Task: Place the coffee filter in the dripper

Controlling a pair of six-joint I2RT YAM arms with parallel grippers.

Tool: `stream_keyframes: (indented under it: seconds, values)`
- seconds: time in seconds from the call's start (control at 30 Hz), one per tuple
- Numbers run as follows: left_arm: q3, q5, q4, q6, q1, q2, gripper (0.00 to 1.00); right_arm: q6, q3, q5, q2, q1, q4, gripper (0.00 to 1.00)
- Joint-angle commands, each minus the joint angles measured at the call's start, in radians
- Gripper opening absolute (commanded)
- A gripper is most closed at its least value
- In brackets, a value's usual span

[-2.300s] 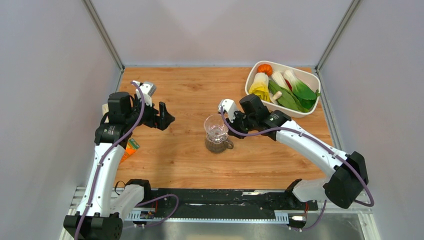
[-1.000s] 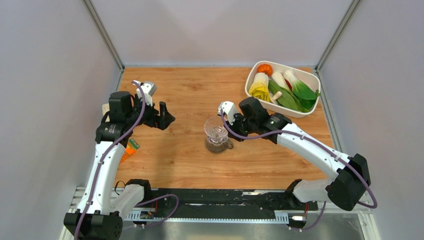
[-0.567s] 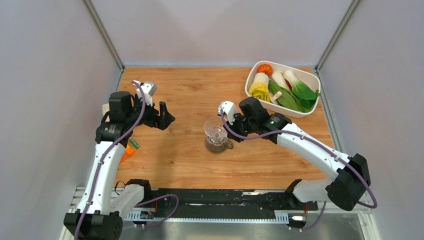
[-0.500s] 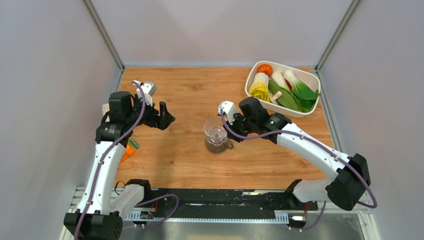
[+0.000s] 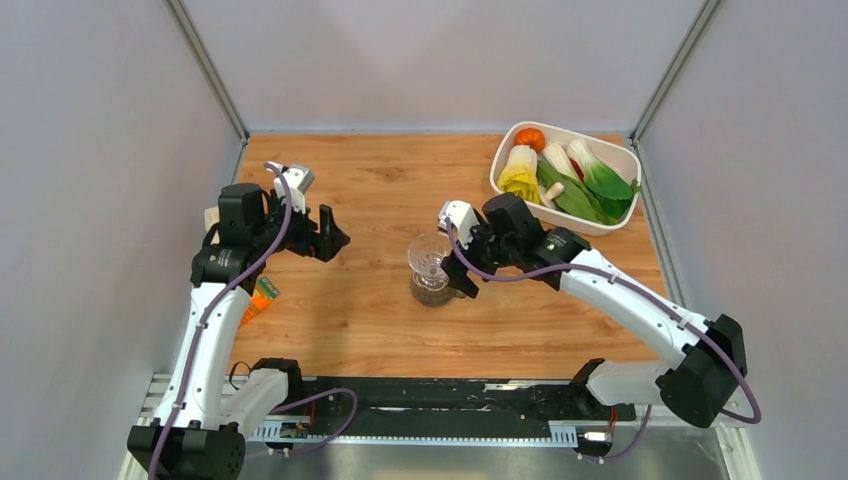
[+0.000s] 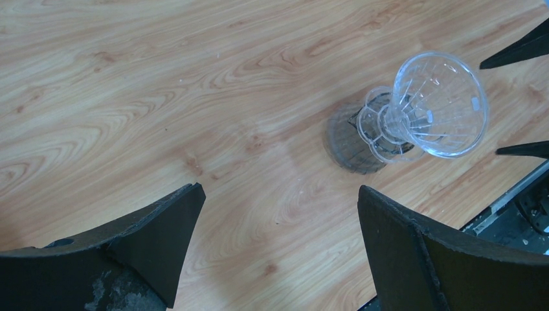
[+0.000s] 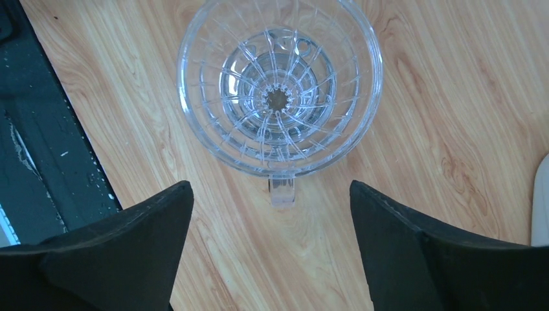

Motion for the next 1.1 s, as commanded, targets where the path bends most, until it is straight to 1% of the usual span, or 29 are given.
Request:
stream_keyframes:
  seconds: [0.0,0.03,0.2,0.4,0.43,0.5,0.53,0.57,0.6,0.67,0.7,0.73,0.77,0.83,0.97,1.07]
  values:
    - [0.035,0.002,-0.029,0.047,0.007,0.0,1.0,-0.02,0.034,-0.035,-0.081,0.001,-0.007,0.97]
    - [0.047,0.0,-0.046,0.052,0.006,0.002,1.0,-0.024,0.04,-0.041,-0.09,-0.004,-0.011,1.0]
    - [0.123,-0.039,-0.147,0.101,0.006,0.037,1.0,-0.046,0.071,-0.11,-0.128,-0.075,-0.06,1.0]
    - [0.187,-0.085,-0.222,0.132,0.013,0.045,1.0,-0.057,-0.003,-0.182,-0.191,-0.181,-0.089,1.0]
    - [0.204,-0.11,-0.238,0.151,0.015,0.052,1.0,-0.055,-0.006,-0.191,-0.197,-0.197,-0.092,1.0]
    - [0.269,-0.163,-0.307,0.19,0.016,0.113,1.0,-0.054,-0.006,-0.204,-0.202,-0.231,-0.095,1.0]
    - [0.321,-0.183,-0.364,0.205,0.017,0.132,1.0,-0.056,-0.002,-0.212,-0.2,-0.251,-0.097,1.0]
    - [0.348,-0.229,-0.39,0.229,0.017,0.17,1.0,-0.056,0.004,-0.221,-0.197,-0.27,-0.1,1.0]
    - [0.407,-0.254,-0.438,0.238,0.017,0.189,1.0,-0.055,0.012,-0.233,-0.192,-0.29,-0.103,1.0]
    - [0.491,-0.35,-0.493,0.25,0.017,0.244,1.0,-0.053,0.033,-0.246,-0.171,-0.318,-0.117,1.0]
    - [0.518,-0.417,-0.507,0.243,0.017,0.279,1.0,-0.051,0.044,-0.247,-0.158,-0.324,-0.127,1.0]
    - [0.555,-0.454,-0.525,0.234,0.017,0.293,1.0,-0.052,0.056,-0.249,-0.144,-0.328,-0.135,1.0]
    - [0.567,-0.524,-0.527,0.213,0.017,0.312,1.0,-0.052,0.068,-0.252,-0.128,-0.331,-0.144,1.0]
    - [0.574,-0.597,-0.518,0.176,0.017,0.321,1.0,-0.053,0.088,-0.252,-0.107,-0.336,-0.153,1.0]
    - [0.548,-0.658,-0.498,0.067,0.033,0.33,1.0,-0.069,0.134,-0.244,-0.055,-0.342,-0.177,1.0]
    - [0.538,-0.634,-0.477,-0.033,0.113,0.343,0.99,-0.078,0.175,-0.238,-0.003,-0.349,-0.203,1.0]
